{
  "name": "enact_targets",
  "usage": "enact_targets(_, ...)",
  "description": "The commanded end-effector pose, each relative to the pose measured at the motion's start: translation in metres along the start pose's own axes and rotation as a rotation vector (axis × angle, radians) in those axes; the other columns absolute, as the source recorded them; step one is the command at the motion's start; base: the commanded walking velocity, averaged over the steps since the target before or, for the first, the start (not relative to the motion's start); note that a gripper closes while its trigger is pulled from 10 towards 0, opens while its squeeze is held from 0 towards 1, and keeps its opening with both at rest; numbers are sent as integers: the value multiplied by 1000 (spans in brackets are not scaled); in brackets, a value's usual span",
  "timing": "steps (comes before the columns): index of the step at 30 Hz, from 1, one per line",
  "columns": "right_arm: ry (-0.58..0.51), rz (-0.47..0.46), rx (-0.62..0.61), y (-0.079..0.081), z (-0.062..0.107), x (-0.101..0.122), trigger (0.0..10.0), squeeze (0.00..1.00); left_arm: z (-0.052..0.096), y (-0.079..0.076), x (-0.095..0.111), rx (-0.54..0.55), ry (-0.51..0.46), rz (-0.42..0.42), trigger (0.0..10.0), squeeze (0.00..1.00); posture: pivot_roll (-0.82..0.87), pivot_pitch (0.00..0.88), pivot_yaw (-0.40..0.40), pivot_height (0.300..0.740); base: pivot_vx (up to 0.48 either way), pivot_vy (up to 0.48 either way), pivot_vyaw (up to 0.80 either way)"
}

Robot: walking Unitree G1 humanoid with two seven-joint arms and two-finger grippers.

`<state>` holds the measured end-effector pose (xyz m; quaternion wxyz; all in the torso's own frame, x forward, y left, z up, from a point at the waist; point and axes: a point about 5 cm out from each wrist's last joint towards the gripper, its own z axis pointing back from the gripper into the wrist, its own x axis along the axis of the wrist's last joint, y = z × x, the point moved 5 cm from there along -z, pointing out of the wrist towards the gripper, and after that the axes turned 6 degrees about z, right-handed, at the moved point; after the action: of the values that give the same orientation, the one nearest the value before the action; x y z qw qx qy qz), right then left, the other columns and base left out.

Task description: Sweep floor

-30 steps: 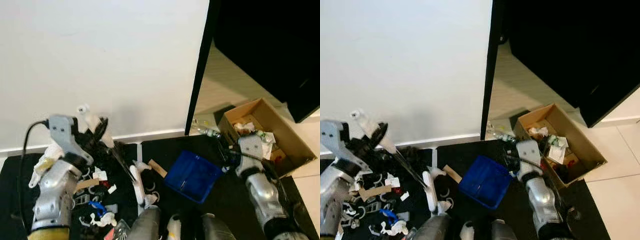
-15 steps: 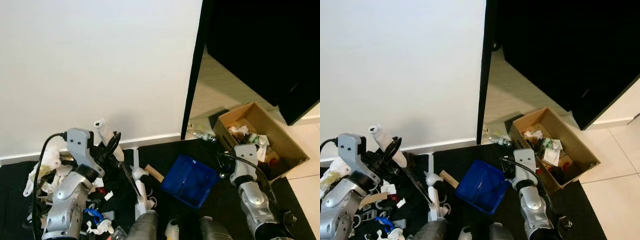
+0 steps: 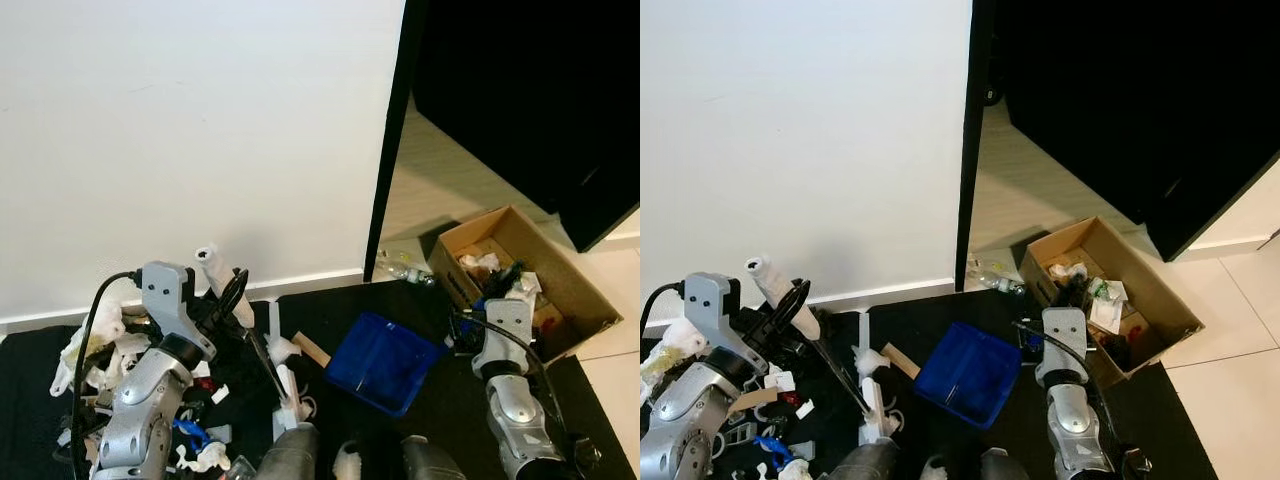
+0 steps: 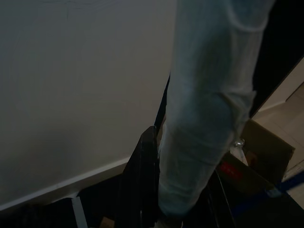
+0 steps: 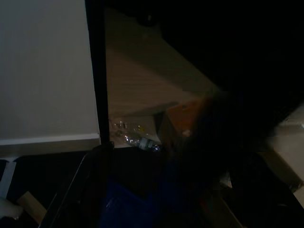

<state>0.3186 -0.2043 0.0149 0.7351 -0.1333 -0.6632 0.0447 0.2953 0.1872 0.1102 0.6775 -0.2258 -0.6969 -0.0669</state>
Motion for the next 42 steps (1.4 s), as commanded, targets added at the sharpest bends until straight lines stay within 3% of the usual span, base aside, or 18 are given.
enact_targets(1,57,-13,-11,-2,5,-13,10000,1000,1,-2,-5,-8,14,16,10000,0,170,154,58,740,0,0,0)
enact_targets(2,147,3,22,6,8,-28,10000,106,1,0,-5,-5,15,12,10000,0,171,149,55,740,0,0,0)
enact_targets(4,181,15,37,9,10,-34,10000,106,1,0,-5,-4,16,11,10000,0,171,149,55,740,0,0,0)
enact_targets(5,191,42,49,12,12,-37,10000,0,1,0,-6,-2,15,11,10000,0,172,147,51,740,0,0,0)
enact_targets(7,198,125,62,15,15,-40,10000,0,1,0,-6,0,13,11,10000,0,172,147,48,740,0,0,0)
enact_targets(10,187,173,65,15,18,-41,10000,0,2,0,-7,1,14,12,10000,0,171,146,46,740,0,0,0)
enact_targets(13,182,381,64,12,21,-45,10000,0,3,0,-9,3,20,15,10000,0,163,145,45,740,0,0,0)
enact_targets(17,196,471,83,13,23,-51,10000,0,3,0,-11,4,24,16,10000,0,165,144,44,740,0,0,0)
enact_targets(28,308,415,130,26,30,-66,10000,0,1,2,-11,9,24,13,10000,4,159,143,47,740,0,0,0)
enact_targets(29,349,354,183,34,32,-71,10000,0,0,2,-11,8,23,13,10000,4,155,142,50,740,0,0,0)
enact_targets(31,350,318,212,39,33,-71,10000,0,-1,2,-11,7,22,14,10000,0,154,142,51,740,0,0,0)
enact_targets(37,319,434,165,31,21,-63,10000,0,-3,2,-11,4,21,14,10000,4,152,140,57,740,0,0,0)
enact_targets(39,351,411,139,28,19,-64,10000,0,-4,2,-11,3,20,15,10000,0,152,140,57,740,0,0,0)
enact_targets(40,366,327,55,21,17,-62,6353,0,-4,2,-11,2,20,15,10000,0,154,141,58,740,0,0,0)
enact_targets(41,378,262,-6,16,15,-61,6353,0,-5,2,-11,2,20,15,10000,0,155,141,58,740,0,0,0)
enact_targets(42,378,262,-6,16,15,-61,6353,0,-5,2,-11,2,20,15,10000,0,155,141,58,740,0,0,0)
